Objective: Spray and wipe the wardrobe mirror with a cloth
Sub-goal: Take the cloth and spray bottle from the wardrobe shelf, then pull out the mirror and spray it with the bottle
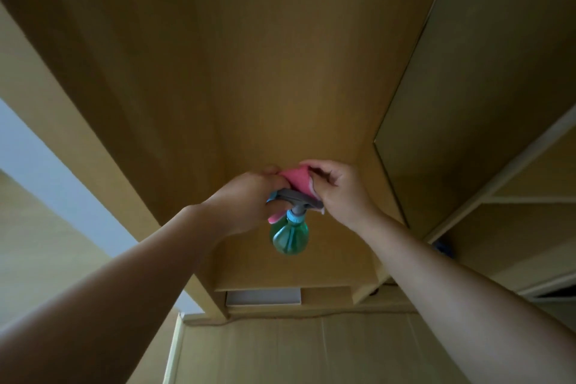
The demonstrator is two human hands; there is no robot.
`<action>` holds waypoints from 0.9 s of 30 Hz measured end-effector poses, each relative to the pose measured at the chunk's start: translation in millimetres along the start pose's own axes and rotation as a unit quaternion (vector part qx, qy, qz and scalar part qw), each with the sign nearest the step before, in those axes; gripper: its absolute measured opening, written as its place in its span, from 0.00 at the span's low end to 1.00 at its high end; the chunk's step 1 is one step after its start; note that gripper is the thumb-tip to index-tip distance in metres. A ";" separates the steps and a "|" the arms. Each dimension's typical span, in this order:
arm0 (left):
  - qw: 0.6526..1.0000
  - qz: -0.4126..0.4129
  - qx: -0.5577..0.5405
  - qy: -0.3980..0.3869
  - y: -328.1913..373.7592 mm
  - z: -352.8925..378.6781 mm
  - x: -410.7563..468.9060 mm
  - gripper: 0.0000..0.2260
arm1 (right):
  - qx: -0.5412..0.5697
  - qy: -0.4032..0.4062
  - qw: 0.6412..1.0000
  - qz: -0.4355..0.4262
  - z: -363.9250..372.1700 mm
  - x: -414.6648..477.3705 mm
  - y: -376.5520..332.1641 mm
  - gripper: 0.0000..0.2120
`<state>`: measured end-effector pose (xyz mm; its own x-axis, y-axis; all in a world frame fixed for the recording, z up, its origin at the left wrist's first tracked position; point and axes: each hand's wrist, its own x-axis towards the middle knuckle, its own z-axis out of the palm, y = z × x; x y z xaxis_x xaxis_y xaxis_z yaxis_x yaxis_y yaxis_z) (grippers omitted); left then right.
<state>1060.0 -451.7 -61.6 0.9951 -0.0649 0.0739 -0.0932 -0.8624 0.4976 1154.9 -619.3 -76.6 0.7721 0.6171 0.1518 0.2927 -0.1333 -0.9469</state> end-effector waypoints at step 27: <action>0.978 0.177 0.047 0.096 236.0 -276.1 102.3 0.10 | -0.300 0.487 0.817 -0.076 -266.4 -47.0 -329.9 0.23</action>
<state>1131.1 -523.2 302.1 0.8754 -0.2807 0.3936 -0.4193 -0.8461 0.3292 1172.3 -810.8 304.2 0.6984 -0.2084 0.6847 0.4254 -0.6484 -0.6314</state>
